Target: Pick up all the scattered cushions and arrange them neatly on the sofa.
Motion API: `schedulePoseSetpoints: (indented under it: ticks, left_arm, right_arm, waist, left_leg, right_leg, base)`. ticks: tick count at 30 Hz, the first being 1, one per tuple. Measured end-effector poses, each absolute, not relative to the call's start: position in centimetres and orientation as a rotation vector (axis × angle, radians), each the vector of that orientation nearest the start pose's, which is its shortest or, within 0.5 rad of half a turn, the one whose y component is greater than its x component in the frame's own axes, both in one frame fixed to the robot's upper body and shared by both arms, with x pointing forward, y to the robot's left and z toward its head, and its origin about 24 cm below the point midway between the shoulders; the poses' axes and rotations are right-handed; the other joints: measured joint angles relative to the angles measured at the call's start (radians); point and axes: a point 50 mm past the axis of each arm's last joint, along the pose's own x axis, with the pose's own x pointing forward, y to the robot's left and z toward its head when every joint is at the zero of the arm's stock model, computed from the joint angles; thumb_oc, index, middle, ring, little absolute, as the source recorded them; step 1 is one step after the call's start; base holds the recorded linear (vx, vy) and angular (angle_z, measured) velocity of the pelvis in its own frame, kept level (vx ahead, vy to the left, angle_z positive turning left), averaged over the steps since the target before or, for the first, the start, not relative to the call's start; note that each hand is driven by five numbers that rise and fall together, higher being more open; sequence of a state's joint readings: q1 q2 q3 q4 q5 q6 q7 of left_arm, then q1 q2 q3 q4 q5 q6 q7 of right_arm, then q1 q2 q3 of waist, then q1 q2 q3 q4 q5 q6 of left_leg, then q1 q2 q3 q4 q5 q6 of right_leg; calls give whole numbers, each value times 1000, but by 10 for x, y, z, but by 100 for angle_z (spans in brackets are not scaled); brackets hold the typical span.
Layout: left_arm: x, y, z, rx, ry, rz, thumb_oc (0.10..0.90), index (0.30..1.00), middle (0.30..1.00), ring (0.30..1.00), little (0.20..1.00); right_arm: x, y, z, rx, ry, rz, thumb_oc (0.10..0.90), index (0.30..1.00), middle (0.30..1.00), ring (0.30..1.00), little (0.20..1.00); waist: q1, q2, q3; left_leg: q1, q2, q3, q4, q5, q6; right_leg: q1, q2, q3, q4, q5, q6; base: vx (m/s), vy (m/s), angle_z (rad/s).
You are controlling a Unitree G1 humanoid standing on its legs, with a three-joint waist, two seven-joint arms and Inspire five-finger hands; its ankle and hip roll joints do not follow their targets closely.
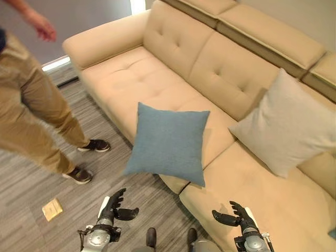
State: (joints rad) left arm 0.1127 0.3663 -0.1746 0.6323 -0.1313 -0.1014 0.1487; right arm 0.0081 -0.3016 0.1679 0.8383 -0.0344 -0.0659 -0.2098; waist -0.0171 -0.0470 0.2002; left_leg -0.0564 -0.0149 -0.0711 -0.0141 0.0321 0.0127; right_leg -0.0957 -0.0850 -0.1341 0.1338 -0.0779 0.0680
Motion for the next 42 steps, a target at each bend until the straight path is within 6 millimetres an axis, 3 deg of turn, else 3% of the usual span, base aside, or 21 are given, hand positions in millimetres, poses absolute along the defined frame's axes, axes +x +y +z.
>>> schedulePoseSetpoints:
  ticks: [2,6,7,10,12,14,16,18,19,20,23,24,27,29,31,34,35,37,42]
  left_arm:
    - [168,239,-95,310,653,117,800,900,900,900,900]
    - [174,233,-94,288,637,114,800,900,900,900,900]
    - [173,234,-95,289,643,115,800,900,900,900,900]
    - [175,234,-94,288,641,119,800,900,900,900,900]
    - [174,235,-95,289,651,119,800,900,900,900,900]
    - [173,235,-95,289,655,120,800,900,900,900,900]
    - [173,234,-96,288,663,118,800,900,900,900,900]
    - [170,231,-99,280,679,116,800,900,900,900,900]
    - [165,228,-102,268,690,112,800,900,900,900,900]
    - [165,231,-102,278,700,116,800,900,900,900,900]
    - [177,234,-94,294,661,113,800,900,900,900,900]
    - [177,234,-94,294,661,113,800,900,900,900,900]
    - [182,253,-86,349,641,140,800,900,900,900,900]
    - [182,261,-82,363,635,171,800,900,900,900,900]
    - [181,266,-81,357,632,195,800,900,900,900,900]
    - [176,267,-84,355,647,205,800,900,900,900,900]
    - [171,266,-87,354,664,199,800,900,900,900,900]
    - [162,259,-91,330,678,189,800,900,900,900,900]
    - [157,246,-93,290,668,171,800,900,900,900,900]
  right_arm:
    - [169,-240,-112,-458,760,-152,800,900,900,900,900]
    - [176,-239,-110,-452,744,-156,800,900,900,900,900]
    - [187,-239,-104,-444,711,-164,800,900,900,900,900]
    - [199,-239,-97,-438,678,-175,800,900,900,900,900]
    - [197,-239,-98,-437,681,-175,800,900,900,900,900]
    - [191,-240,-101,-439,703,-178,800,900,900,900,900]
    - [186,-242,-104,-442,732,-183,800,900,900,900,900]
    - [179,-246,-107,-441,753,-195,800,900,900,900,900]
    - [174,-251,-107,-450,762,-206,800,900,900,900,900]
    - [171,-247,-110,-437,774,-208,800,900,900,900,900]
    - [169,-243,-111,-430,769,-199,800,900,900,900,900]
    - [169,-243,-111,-430,769,-199,800,900,900,900,900]
    - [187,-230,-105,-410,715,-177,800,900,900,900,900]
    - [188,-224,-105,-397,712,-168,800,900,900,900,900]
    - [186,-226,-105,-402,711,-175,800,900,900,900,900]
    - [185,-227,-103,-402,701,-177,800,900,900,900,900]
    - [182,-229,-104,-405,707,-187,800,900,900,900,900]
    - [176,-236,-104,-409,716,-218,800,900,900,900,900]
    - [179,-262,-88,-452,657,-305,800,900,900,900,900]
  waist:
    - [-14,0,2]
    - [-15,-16,15]
    - [-9,-22,26]
    - [3,-37,46]
    - [-1,-45,52]
    - [1,-50,54]
    - [1,-50,58]
    - [-3,-31,53]
    - [-8,2,39]
    - [-22,-22,35]
    - [-25,-46,30]
    - [-25,-46,30]
    - [-21,-48,29]
    - [-18,-47,30]
    - [-31,-42,23]
    - [-32,-49,14]
    - [-45,-58,9]
    - [-49,-55,8]
    - [-49,-33,0]
  left_leg:
    - [-43,-5,-56,58,8,-14]
    - [-112,-5,-39,142,24,-42]
    - [-145,-9,-6,186,50,-79]
    - [-173,8,75,228,71,-103]
    - [-185,44,122,246,8,-39]
    - [-184,75,114,205,10,-41]
    - [-189,120,102,126,29,-69]
    - [-155,132,104,53,48,-73]
    - [-134,141,104,48,88,-70]
    - [-122,115,112,39,96,-74]
    - [-95,51,142,34,63,-33]
    - [-95,51,142,34,63,-33]
    - [-53,25,210,36,31,13]
    - [-2,25,230,12,9,41]
    - [38,23,232,-32,13,50]
    - [51,24,257,-72,33,45]
    - [50,16,274,-74,36,36]
    - [65,18,268,-74,33,19]
    - [59,47,260,-74,26,-8]
  right_leg:
    - [21,5,-10,1,-12,0]
    - [32,8,-39,15,-46,-26]
    - [28,7,-52,29,-54,-31]
    - [29,-8,-63,34,-61,-69]
    - [56,-6,-83,0,-63,-81]
    - [56,-2,-82,-9,-58,-80]
    - [60,1,-82,-24,-40,-64]
    - [87,11,-84,-44,-28,-45]
    - [100,28,-79,-43,-36,-29]
    - [103,-8,-73,-24,-46,-14]
    - [81,-74,-30,26,-46,13]
    - [81,-74,-30,26,-46,13]
    - [0,-124,15,195,-23,43]
    - [-25,-132,0,262,-26,66]
    - [-44,-94,2,262,-47,77]
    - [-110,-48,-2,187,-46,62]
    - [-127,-42,-36,96,-16,47]
    - [-80,-28,-57,-6,112,14]
    - [-33,21,-53,-126,167,-23]
  base:
    - [71,-96,98]
    - [31,-32,83]
    - [59,-21,35]
    - [119,20,17]
    - [259,131,32]
    - [227,189,18]
    - [259,265,0]
    - [137,190,-20]
    - [240,387,-13]
    - [175,293,-6]
    - [88,268,-8]
    - [46,247,-20]
    - [79,173,-53]
    - [133,131,-42]
    - [134,89,-15]
    - [69,14,-19]
    - [83,4,-7]
    - [79,-23,-6]
    - [98,-54,-4]
